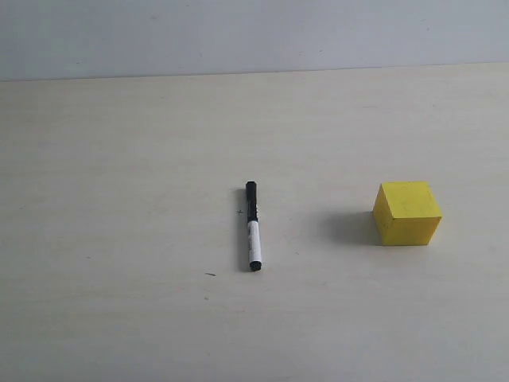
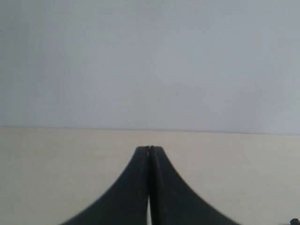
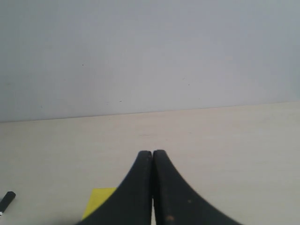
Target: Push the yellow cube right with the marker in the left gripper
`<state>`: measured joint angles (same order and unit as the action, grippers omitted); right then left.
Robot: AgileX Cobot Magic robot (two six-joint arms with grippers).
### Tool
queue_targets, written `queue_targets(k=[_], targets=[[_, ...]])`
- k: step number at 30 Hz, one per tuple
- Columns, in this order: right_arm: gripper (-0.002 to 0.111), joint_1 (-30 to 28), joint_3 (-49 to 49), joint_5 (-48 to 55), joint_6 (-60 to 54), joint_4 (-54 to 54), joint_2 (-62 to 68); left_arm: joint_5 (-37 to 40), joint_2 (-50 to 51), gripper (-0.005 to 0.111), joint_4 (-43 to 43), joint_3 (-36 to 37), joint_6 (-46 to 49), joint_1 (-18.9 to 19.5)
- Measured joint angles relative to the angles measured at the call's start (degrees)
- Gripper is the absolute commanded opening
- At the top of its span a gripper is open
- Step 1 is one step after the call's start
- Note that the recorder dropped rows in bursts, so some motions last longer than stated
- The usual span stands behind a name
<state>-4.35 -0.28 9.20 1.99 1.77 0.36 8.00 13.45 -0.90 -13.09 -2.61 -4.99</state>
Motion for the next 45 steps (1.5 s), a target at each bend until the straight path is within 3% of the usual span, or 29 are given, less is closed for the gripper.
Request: queue_targets(k=[3, 6, 45], targets=[[0.000, 0.00, 0.00, 0.00, 0.00, 0.00, 0.00, -2.49, -10.24, 0.000, 0.00, 8.80, -0.36, 0.32], [0.000, 0.00, 0.00, 0.00, 0.00, 0.00, 0.00, -3.47, -13.04, 0.000, 0.00, 12.79, -0.57, 0.41], [0.000, 0.00, 0.00, 0.00, 0.00, 0.00, 0.00, -3.35, -13.04, 0.000, 0.12, 12.92, 0.51, 0.41]])
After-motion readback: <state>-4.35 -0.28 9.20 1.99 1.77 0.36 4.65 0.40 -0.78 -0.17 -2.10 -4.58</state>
